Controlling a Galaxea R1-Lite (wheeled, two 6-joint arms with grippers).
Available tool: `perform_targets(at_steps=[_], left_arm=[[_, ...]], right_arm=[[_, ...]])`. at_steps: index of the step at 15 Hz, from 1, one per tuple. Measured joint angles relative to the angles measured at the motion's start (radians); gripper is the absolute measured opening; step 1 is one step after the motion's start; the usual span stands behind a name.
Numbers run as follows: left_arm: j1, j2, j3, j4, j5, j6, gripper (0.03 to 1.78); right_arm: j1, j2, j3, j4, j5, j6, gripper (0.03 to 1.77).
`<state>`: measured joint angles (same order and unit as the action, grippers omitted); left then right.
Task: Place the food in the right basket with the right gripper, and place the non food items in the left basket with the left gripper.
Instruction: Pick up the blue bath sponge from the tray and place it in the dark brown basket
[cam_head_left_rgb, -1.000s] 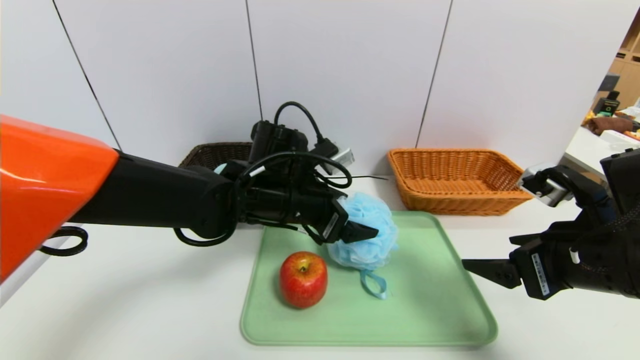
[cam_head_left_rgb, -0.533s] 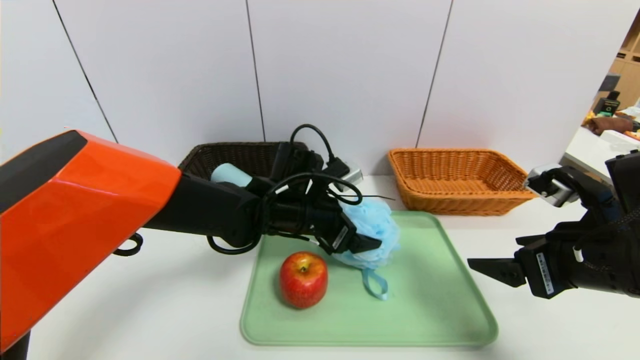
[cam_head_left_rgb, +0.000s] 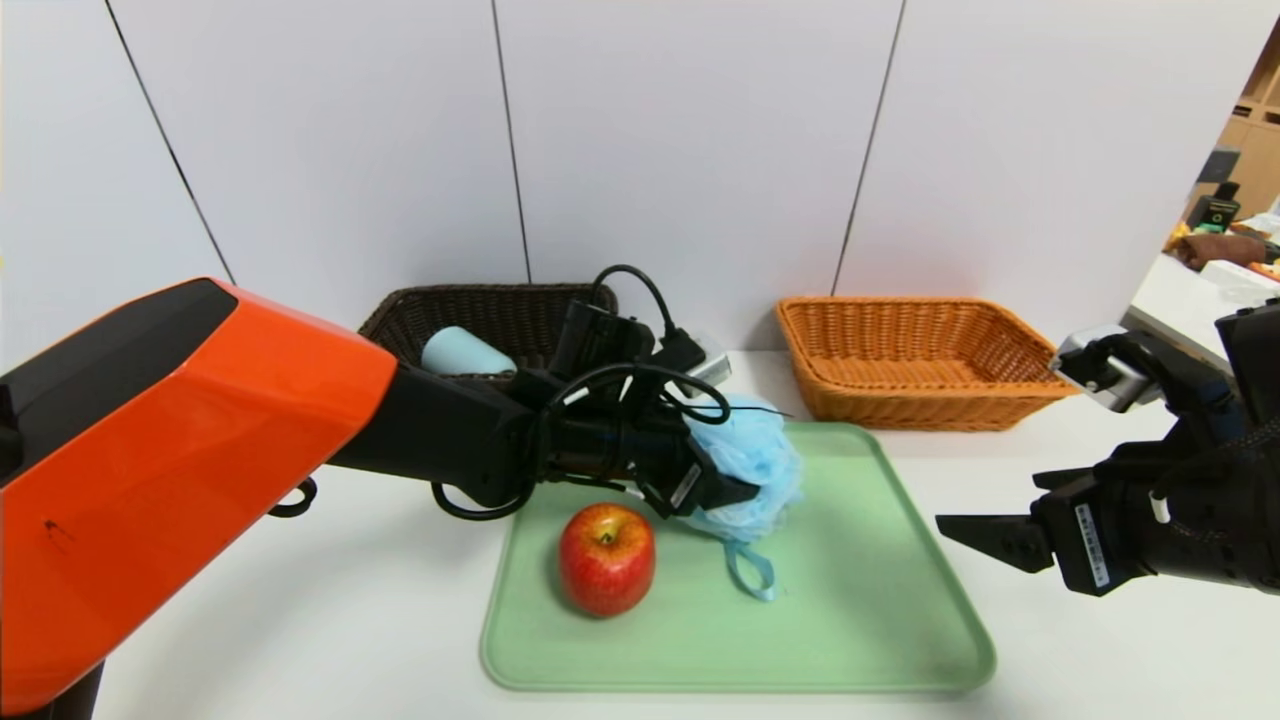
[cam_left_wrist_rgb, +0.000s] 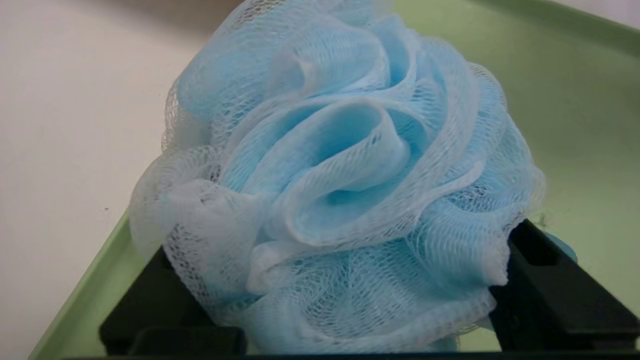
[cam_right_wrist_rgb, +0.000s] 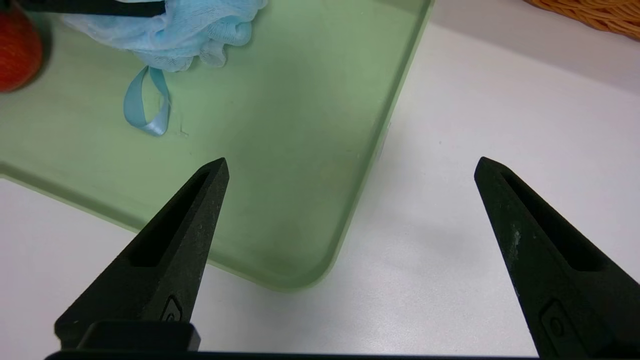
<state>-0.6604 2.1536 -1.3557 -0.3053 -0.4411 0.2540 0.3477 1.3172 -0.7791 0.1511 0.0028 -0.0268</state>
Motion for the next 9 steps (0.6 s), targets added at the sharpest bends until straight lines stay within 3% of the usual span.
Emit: perform_targets(at_steps=[5,7,9], left_arm=[[0.0,-0.015,-0.004,-0.004,0.0,0.001,0.78],[0.0,-0.033,-0.006,-0.004,0.001,-0.004,0.35],[0.0,-0.065,-0.013,0.001,0.005,-0.008,0.27]], right_arm=[[0.0,-0.001,-0.002,-0.002,-0.001,-0.001,1.69],[-0.001,-0.007,-0.003,-0.002,-0.002,0.0,1.69],[-0.006,-0.012,-0.003,-0.002,-0.003,0.0,1.69]])
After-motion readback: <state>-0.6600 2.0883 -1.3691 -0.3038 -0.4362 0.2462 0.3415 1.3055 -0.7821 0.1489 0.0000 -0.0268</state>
